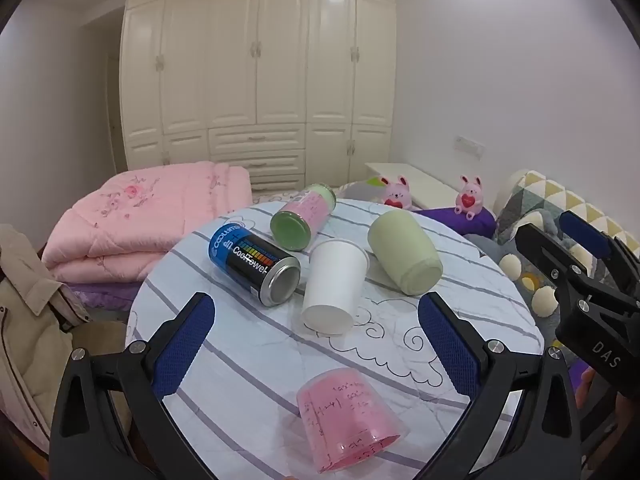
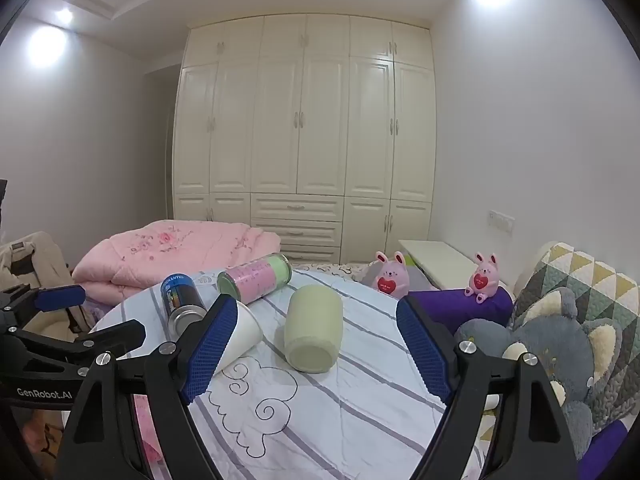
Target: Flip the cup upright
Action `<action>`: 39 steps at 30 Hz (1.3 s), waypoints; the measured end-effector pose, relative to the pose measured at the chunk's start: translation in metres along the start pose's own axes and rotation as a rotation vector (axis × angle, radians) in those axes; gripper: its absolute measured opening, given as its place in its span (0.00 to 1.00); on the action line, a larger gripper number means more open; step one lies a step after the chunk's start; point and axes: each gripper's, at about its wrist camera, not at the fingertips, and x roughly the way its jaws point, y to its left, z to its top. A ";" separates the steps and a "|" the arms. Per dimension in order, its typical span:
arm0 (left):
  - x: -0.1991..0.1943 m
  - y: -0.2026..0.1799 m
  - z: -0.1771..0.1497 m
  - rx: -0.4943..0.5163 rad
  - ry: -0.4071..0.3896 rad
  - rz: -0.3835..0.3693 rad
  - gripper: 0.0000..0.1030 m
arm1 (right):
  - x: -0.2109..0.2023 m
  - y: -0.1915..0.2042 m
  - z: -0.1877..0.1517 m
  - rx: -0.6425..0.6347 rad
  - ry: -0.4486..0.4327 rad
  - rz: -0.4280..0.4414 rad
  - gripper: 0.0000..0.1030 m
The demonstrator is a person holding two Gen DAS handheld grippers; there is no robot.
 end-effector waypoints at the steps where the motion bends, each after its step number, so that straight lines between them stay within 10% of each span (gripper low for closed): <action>1: -0.001 0.000 0.000 0.000 -0.002 -0.001 1.00 | 0.000 0.000 0.000 0.000 0.000 0.000 0.81; 39: 0.000 -0.009 -0.003 0.032 0.009 -0.002 1.00 | -0.005 -0.004 -0.003 0.017 -0.013 0.011 0.81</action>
